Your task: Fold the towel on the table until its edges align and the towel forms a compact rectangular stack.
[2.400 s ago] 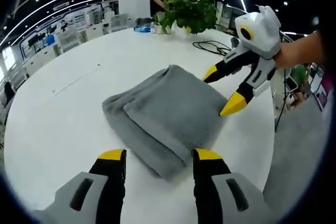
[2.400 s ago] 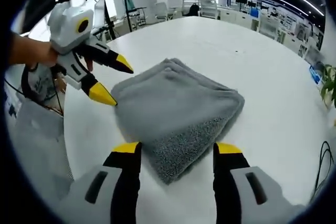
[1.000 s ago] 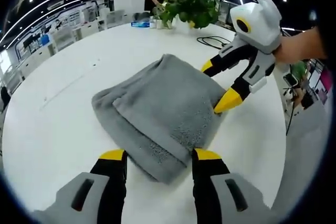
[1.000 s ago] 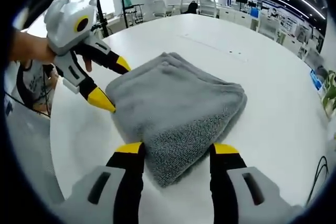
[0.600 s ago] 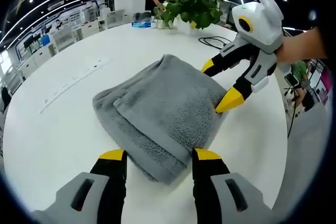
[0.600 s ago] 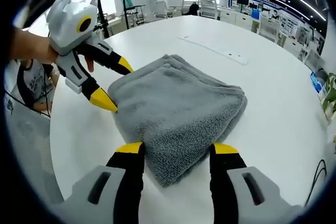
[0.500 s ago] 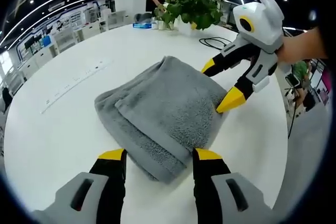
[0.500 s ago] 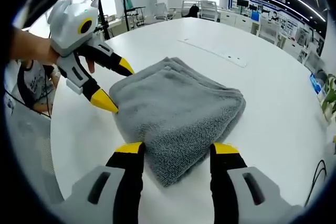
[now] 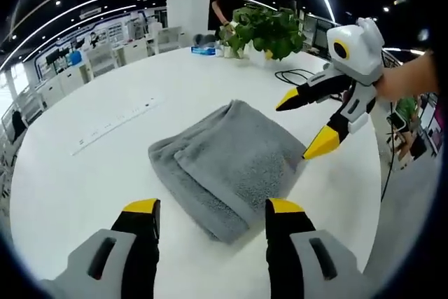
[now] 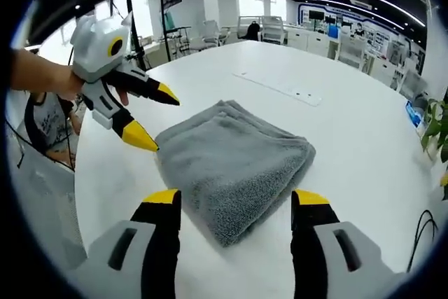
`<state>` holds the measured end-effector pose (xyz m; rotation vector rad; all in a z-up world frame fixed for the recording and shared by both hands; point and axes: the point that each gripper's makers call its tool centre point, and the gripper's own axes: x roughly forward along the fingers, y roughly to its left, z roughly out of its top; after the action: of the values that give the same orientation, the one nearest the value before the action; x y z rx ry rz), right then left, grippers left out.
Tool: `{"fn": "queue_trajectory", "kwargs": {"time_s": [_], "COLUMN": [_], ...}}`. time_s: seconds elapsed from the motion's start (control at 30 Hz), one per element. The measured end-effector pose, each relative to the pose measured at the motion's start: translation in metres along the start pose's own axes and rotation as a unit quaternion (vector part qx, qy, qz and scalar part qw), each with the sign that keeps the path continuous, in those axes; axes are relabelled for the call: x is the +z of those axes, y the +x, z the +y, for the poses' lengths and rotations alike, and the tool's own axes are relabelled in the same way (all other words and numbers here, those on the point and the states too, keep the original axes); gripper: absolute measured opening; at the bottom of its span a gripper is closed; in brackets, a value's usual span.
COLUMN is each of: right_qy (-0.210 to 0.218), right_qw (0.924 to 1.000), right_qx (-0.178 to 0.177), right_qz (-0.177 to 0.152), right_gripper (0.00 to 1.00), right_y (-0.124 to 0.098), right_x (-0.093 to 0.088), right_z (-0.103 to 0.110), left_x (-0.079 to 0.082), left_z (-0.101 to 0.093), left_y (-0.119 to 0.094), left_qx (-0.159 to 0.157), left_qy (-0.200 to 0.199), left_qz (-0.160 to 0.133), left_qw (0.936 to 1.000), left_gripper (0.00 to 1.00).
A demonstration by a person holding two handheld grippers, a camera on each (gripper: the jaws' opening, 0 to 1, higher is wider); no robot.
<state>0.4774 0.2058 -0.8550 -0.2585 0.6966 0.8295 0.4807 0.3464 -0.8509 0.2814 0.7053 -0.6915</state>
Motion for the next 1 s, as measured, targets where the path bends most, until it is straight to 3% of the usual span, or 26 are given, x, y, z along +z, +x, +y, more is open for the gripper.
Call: {"fn": "queue_trajectory", "kwargs": {"time_s": [1.0], "right_qy": [-0.002], "right_qw": [0.9988], "right_qx": [-0.005], "right_qz": [-0.048], "right_gripper": [0.81], "right_y": [-0.047], "right_x": [0.015], "right_z": [0.027], "left_x": [0.004], "left_z": [-0.016], "left_y": [-0.067], "left_qx": [0.031], "left_qy": [-0.001], "left_qz": [-0.035], "left_qw": [0.9989], "left_gripper": [0.75]}}
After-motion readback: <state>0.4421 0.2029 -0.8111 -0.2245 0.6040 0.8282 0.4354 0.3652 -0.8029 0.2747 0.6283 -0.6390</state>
